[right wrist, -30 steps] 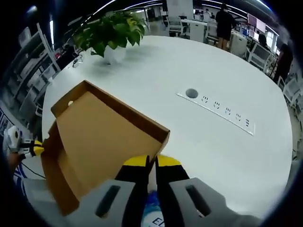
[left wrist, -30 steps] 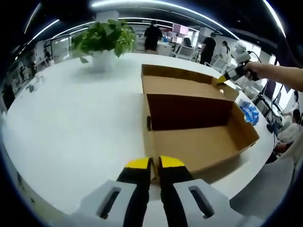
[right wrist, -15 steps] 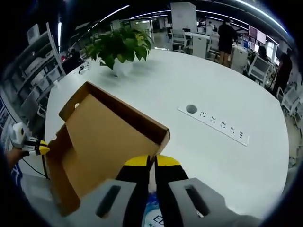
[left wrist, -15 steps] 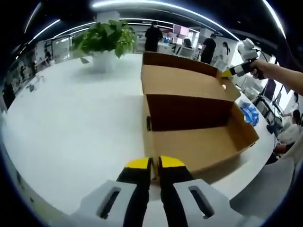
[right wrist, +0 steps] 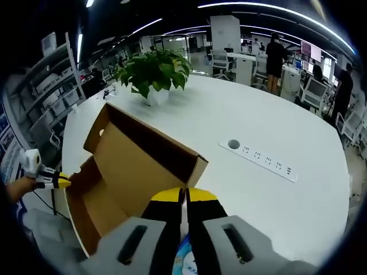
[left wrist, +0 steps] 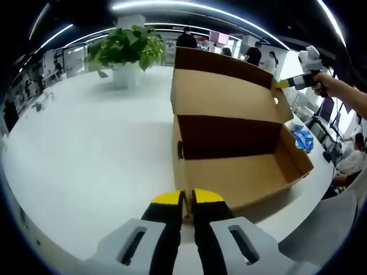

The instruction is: Operate the shoe box by opening the lid, removing the specified soft item, and placing it in the target area until the item is outside and the box remains undamaged.

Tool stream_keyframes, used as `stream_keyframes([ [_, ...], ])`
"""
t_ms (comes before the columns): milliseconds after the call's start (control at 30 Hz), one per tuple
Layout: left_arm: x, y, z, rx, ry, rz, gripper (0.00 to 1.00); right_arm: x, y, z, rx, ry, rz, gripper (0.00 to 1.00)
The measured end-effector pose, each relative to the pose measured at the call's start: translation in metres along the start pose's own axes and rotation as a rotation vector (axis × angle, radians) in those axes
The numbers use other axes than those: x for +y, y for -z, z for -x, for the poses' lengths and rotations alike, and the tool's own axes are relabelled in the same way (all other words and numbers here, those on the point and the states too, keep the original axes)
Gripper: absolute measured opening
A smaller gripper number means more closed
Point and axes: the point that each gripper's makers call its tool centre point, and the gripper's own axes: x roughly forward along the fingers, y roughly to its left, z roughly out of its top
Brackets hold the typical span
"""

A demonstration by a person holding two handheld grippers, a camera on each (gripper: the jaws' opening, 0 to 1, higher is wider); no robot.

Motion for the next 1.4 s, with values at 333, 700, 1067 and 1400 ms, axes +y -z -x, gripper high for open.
stream_keyframes([
  [333,-0.001,0.001,0.000,-0.001,0.006,0.001,0.03,0.013,-0.001,0.019,-0.050,-0.012,-0.005,0.00],
  [700,-0.001,0.000,0.000,-0.004,0.013,0.005,0.03,0.030,0.004,0.040,-0.094,-0.029,-0.015,0.00],
  [1067,-0.001,0.000,0.001,-0.007,0.025,-0.004,0.04,0.048,0.015,0.058,-0.133,-0.020,0.003,0.00],
  [1400,-0.001,0.000,0.001,-0.010,0.035,-0.019,0.04,0.061,0.028,0.070,-0.165,-0.021,-0.058,0.02],
])
